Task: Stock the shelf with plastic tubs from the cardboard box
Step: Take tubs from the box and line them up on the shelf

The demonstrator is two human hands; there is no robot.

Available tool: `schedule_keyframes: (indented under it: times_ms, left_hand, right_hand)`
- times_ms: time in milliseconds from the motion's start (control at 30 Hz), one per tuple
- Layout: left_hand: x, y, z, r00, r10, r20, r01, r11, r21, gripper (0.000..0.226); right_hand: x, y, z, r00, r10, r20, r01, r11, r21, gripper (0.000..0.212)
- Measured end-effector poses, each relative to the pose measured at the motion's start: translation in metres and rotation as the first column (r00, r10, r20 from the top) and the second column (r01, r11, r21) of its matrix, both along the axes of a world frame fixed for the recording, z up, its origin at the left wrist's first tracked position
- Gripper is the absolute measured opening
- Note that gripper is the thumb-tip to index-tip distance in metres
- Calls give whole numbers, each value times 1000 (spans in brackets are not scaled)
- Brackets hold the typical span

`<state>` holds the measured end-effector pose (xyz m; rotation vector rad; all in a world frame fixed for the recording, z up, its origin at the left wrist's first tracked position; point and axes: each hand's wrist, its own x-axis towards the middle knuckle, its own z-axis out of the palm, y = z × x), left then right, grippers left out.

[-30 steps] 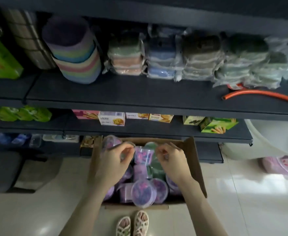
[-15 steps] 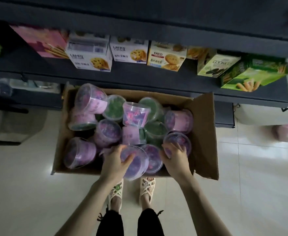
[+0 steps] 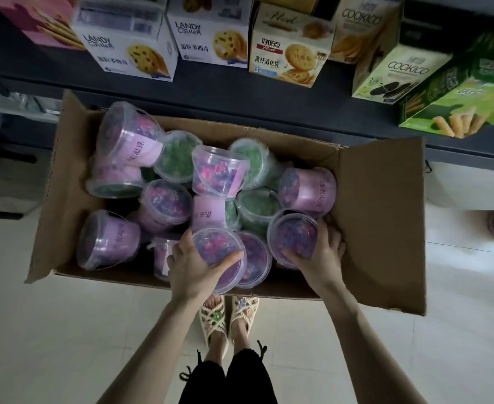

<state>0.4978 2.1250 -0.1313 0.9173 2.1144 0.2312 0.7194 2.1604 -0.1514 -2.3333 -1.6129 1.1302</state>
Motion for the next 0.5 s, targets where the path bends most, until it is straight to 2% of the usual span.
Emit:
schedule_keyframes:
  times_ms: [67, 200, 267, 367, 500]
  left_hand:
    - [0, 1, -4, 999, 30, 23, -31, 999, 33, 114]
    - [-1, 0, -11, 998, 61, 21, -63, 993, 97, 102]
    - [-2, -2, -14, 991, 120, 66, -127, 985, 116, 98]
    - [0, -4, -16, 970, 204, 133, -222, 965, 142, 90]
    - [1, -6, -6, 987, 143, 78, -155, 970, 186, 70]
  right_hand:
    - [7, 5, -2, 999, -27, 21, 28, 999, -29, 103]
    - [11, 4, -5, 992, 69, 109, -70, 998, -3, 89]
    - [10, 3, -6, 989, 63, 132, -67, 998, 22, 83]
    - [10, 7, -5, 994, -15, 112, 13, 1000, 18, 72]
    - [10, 10, 3, 968, -245, -48, 244, 970, -18, 35]
